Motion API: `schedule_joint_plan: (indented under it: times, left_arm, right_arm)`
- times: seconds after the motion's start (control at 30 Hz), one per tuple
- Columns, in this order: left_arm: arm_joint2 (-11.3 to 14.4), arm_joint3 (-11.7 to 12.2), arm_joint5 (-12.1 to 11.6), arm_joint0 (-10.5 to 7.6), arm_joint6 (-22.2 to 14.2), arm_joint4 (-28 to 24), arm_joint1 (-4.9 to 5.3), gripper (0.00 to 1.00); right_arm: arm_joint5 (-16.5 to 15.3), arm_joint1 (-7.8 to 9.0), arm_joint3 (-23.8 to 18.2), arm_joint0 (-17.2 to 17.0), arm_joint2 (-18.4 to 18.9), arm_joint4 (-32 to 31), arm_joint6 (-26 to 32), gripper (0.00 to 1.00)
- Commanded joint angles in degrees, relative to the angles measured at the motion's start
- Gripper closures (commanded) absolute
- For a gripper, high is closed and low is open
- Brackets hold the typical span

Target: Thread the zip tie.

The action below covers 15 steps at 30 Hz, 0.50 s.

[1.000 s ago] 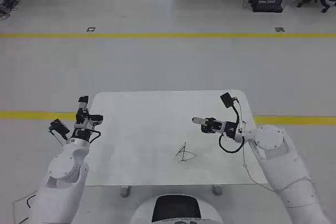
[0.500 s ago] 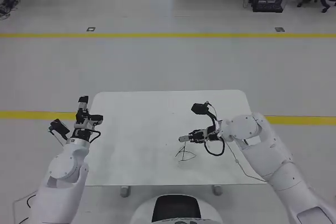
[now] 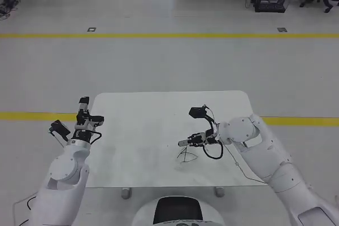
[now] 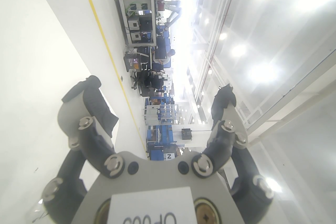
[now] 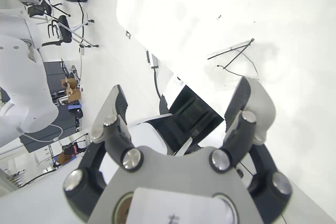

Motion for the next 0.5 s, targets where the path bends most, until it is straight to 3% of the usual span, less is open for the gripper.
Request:
schedule_joint_plan:
  times: [0.0, 0.13, 0.33, 0.47]
  left_arm:
    - [0.00, 0.00, 0.00, 0.00, 0.00, 0.00, 0.00, 0.00]
    - [0.00, 0.00, 0.00, 0.00, 0.00, 0.00, 0.00, 0.00]
    - [0.00, 0.00, 0.00, 0.00, 0.00, 0.00, 0.00, 0.00]
    - [0.00, 0.00, 0.00, 0.00, 0.00, 0.00, 0.00, 0.00]
  right_arm:
    - [10.38, -0.65, -1.59, 0.46, -4.90, -11.66, -0.49, 0.00]
    - [11.59, -1.94, 0.40, 0.23, -6.46, -15.53, -1.14, 0.00]
    - [11.59, -5.21, 2.90, -2.65, -5.10, -19.96, -0.56, 0.00]
    - [11.59, -5.39, 2.90, -2.79, -4.94, -20.15, -0.55, 0.00]
